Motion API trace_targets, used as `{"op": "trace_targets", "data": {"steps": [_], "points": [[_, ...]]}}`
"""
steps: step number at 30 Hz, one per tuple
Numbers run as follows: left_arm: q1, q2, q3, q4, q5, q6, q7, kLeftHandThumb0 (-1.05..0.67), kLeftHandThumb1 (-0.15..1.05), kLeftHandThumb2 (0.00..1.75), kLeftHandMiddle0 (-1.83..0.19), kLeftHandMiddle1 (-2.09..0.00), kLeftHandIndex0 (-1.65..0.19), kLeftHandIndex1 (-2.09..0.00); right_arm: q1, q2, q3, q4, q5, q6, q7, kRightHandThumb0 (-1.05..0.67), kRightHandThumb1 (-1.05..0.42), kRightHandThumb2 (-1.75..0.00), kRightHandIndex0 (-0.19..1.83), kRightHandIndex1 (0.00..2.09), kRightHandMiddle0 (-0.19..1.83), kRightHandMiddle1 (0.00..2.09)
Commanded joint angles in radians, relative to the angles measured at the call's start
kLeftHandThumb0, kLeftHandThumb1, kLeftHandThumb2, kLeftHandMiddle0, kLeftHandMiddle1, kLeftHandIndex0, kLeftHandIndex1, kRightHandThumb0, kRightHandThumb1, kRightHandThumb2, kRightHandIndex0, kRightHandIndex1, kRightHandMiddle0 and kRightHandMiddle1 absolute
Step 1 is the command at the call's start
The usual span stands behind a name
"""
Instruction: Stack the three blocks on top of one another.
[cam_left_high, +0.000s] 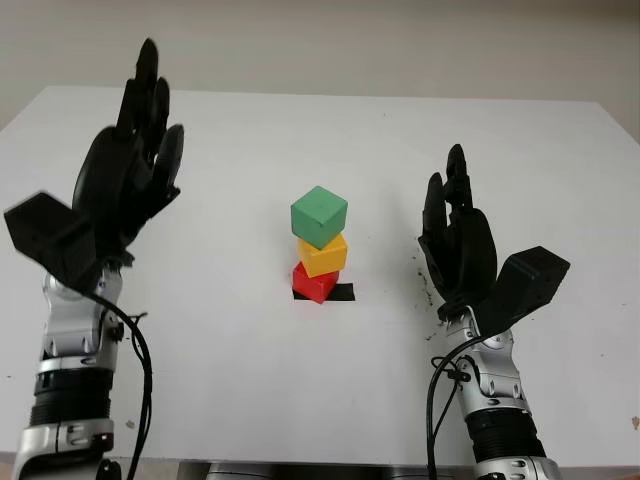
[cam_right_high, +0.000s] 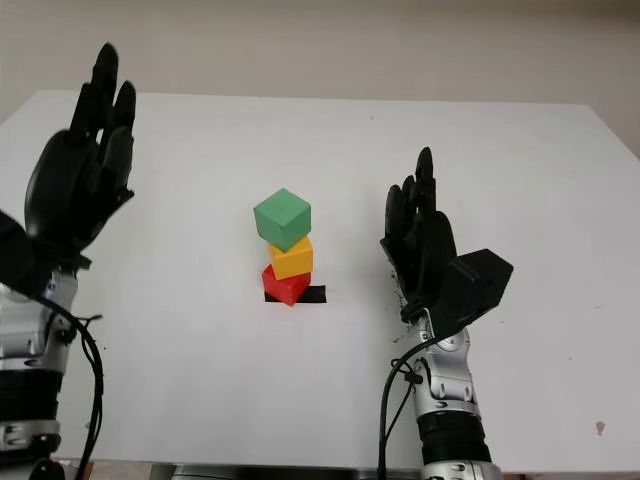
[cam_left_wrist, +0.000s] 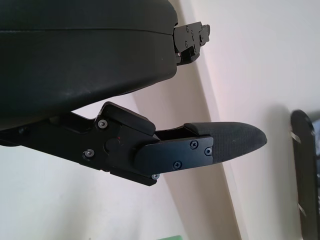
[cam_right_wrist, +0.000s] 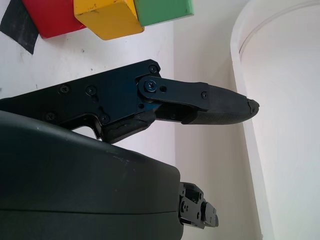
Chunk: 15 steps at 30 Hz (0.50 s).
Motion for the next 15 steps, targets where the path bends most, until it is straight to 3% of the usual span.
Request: {"op": "trace_targets", "data": {"steps": [1, 9, 15], "points": [[0.026, -0.029, -0.001, 0.019, -0.003, -0.029, 0.019, -0.81, 1.05, 0.63, 0.19, 0.0, 0.19, 0.0, -0.024, -0.003, -0.004, 0.012, 0.0, -0.007, 0.0, -0.72, -1.05, -0.57, -0.19, 0.0, -0.19, 0.0], [0.08, -0.093, -0.053, 0.077, 0.068, -0.073, 0.097, -0.85, 1.05, 0.63, 0.19, 0.0, 0.19, 0.0, -0.024, -0.004, -0.006, 0.013, -0.027, -0.013, -0.031, -0.74, -1.05, -0.57, -0.19, 0.01, -0.18, 0.03], [0.107, -0.127, -0.074, 0.064, 0.049, -0.076, 0.089, -0.79, 1.05, 0.65, 0.19, 0.0, 0.19, 0.0, -0.024, -0.007, -0.008, 0.01, -0.038, -0.013, -0.042, -0.74, -1.05, -0.57, -0.19, 0.02, -0.18, 0.05]]}}
